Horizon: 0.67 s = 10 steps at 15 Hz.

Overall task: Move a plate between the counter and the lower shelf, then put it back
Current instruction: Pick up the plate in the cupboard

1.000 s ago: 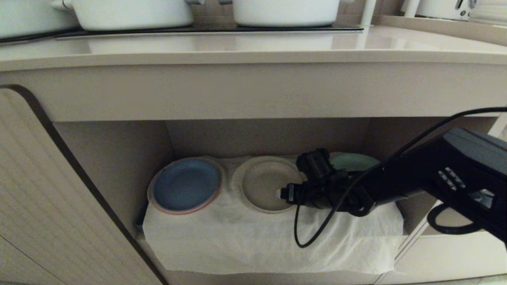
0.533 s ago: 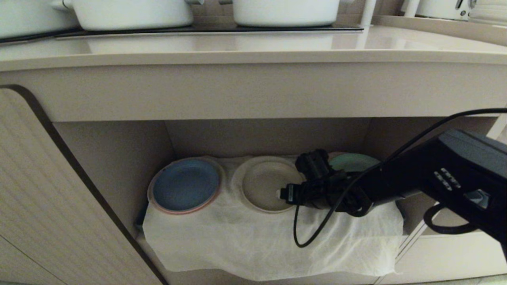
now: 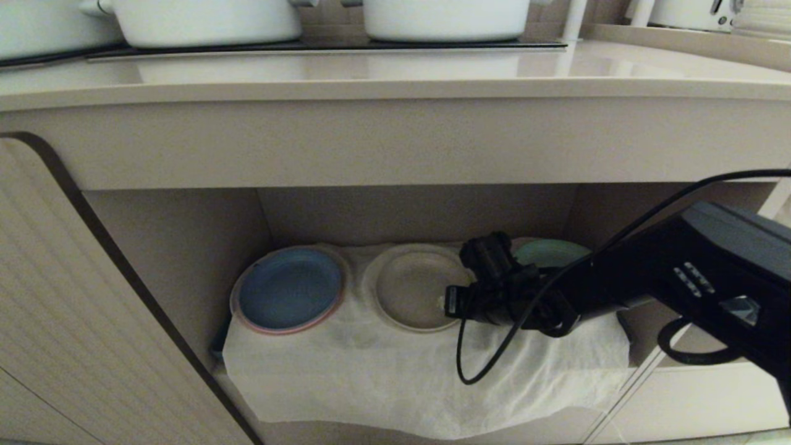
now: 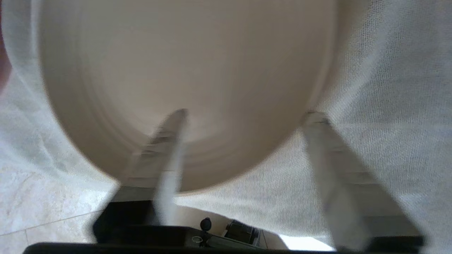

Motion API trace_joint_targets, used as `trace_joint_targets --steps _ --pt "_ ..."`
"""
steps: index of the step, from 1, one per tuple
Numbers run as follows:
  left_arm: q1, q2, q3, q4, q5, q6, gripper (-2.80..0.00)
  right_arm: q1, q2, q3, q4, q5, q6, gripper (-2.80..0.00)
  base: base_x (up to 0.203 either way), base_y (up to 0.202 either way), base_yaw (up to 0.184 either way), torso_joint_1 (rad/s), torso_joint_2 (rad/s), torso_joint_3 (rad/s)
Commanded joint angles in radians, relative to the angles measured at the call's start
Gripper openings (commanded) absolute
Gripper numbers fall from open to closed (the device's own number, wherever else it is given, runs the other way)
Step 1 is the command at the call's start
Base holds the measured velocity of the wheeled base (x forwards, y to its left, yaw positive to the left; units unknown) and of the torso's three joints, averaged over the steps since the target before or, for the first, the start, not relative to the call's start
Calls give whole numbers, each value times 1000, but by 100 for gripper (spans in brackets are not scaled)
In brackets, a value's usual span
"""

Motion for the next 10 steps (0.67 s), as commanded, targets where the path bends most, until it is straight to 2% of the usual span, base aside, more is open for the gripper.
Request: trace_joint_targets --steps 1,10 --pt "0 0 0 0 0 -1 -280 0 3 -3 -3 -4 4 -280 0 0 0 0 0 0" --pt "0 0 0 0 0 -1 -280 2 0 -3 0 -12 9 -280 0 0 0 0 0 0"
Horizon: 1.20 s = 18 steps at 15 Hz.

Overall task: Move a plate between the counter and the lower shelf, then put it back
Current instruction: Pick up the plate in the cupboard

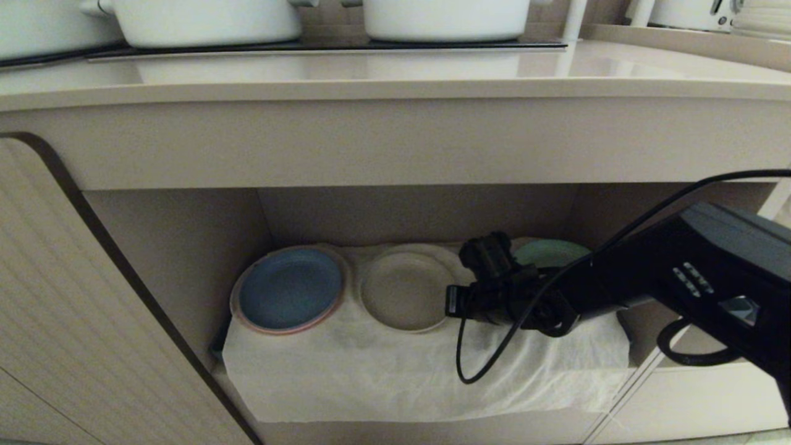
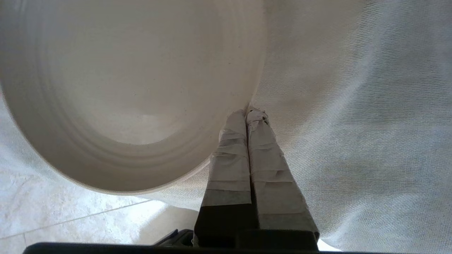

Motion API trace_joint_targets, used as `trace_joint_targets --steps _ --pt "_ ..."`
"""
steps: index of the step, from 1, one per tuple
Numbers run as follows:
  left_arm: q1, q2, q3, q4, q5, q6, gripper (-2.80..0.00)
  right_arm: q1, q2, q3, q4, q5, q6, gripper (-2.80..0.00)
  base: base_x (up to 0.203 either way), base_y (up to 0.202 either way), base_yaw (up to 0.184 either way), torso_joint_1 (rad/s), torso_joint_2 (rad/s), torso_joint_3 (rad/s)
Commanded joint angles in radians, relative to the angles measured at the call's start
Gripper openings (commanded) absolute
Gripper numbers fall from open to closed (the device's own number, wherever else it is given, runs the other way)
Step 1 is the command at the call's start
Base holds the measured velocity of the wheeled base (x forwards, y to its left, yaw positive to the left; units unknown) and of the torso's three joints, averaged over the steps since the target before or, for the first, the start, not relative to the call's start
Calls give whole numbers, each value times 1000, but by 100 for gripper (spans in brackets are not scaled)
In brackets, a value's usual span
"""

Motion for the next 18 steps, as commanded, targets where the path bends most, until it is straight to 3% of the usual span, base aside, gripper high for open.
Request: trace_joint_targets --steps 1,18 --pt "0 0 0 0 1 -1 -280 1 -3 0 -2 -2 4 -280 0 0 0 0 0 0" --pt "0 0 0 0 1 -1 -280 6 -110 118 90 1 7 -280 0 0 0 0 0 0"
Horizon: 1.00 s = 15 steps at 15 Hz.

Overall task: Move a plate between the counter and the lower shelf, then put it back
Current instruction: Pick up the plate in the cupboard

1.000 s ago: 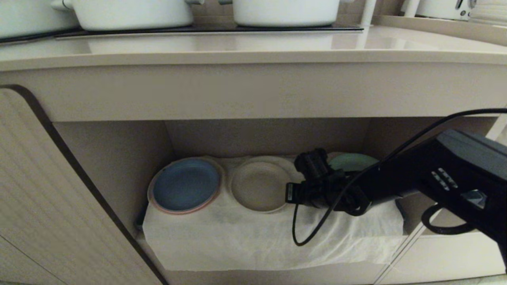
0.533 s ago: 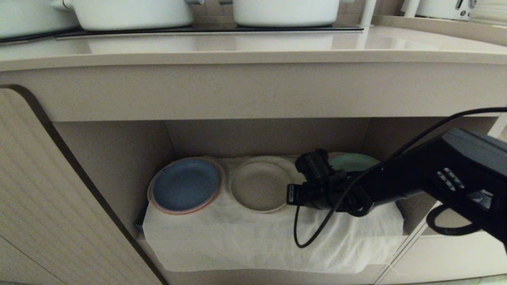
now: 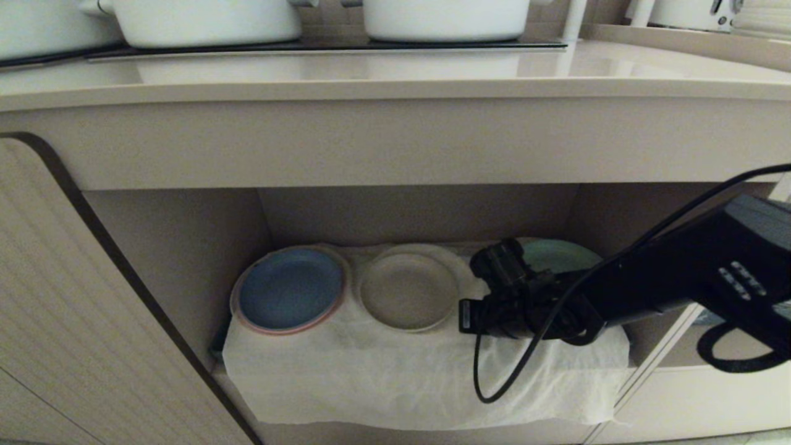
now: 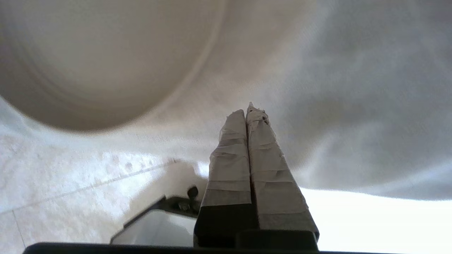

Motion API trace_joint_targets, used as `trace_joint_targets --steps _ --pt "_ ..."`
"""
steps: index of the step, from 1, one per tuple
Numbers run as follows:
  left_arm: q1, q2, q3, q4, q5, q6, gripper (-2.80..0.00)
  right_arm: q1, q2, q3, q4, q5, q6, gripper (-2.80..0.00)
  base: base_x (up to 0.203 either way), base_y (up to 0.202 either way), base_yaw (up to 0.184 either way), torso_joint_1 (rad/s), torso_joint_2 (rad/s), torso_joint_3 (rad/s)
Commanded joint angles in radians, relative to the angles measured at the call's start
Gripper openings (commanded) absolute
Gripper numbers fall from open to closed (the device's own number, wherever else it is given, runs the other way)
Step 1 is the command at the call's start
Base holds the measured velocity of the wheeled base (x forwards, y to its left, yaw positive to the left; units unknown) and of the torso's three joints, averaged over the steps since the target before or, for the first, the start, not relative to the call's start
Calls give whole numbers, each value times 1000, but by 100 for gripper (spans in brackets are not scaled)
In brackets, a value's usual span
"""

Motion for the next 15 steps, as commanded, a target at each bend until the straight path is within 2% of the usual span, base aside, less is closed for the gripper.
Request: trace_joint_targets --steps 1,8,15 --pt "0 0 0 0 0 -1 -280 2 -28 13 8 0 3 -280 0 0 0 0 0 0" --pt "0 0 0 0 0 -1 -280 28 -47 14 8 -4 24 -280 0 0 0 0 0 0" --pt "0 0 0 0 0 -1 -280 36 0 -62 6 -33 42 -280 0 0 0 0 0 0"
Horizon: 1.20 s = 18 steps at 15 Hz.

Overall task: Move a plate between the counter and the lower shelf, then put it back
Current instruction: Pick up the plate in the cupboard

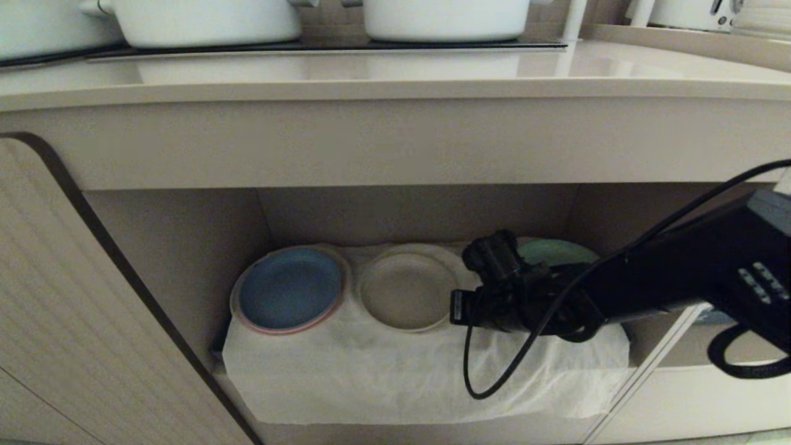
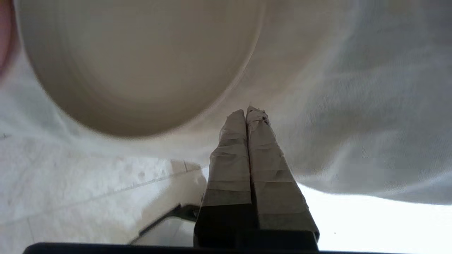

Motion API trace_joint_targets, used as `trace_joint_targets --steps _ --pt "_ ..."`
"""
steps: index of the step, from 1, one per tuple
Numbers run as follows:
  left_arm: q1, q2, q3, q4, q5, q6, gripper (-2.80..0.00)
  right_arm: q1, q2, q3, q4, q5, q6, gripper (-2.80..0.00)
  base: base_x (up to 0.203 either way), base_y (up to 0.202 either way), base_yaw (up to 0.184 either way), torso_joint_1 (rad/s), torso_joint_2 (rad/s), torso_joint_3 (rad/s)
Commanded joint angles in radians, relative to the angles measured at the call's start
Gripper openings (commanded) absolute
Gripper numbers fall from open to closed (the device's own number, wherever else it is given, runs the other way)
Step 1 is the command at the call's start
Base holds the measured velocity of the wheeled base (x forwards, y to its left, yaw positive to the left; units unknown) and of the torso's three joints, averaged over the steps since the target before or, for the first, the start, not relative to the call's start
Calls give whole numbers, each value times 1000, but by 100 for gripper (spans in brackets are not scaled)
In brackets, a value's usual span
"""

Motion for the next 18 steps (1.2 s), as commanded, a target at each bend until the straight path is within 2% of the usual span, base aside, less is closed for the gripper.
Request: trace_joint_targets --steps 1,9,16,17,18 --pt "0 0 0 0 0 -1 -280 -2 26 -34 -1 -4 11 -280 0 0 0 0 0 0" --pt "0 0 0 0 0 -1 -280 -46 107 -164 3 -35 14 -280 0 0 0 0 0 0" --pt "0 0 0 0 0 -1 -280 -51 125 -166 1 -35 14 -280 0 0 0 0 0 0" --pt "0 0 0 0 0 -1 -280 -49 127 -166 3 -35 14 0 0 0 0 0 0 0" --pt "0 0 0 0 0 -1 -280 -51 132 -166 3 -35 14 0 0 0 0 0 0 0"
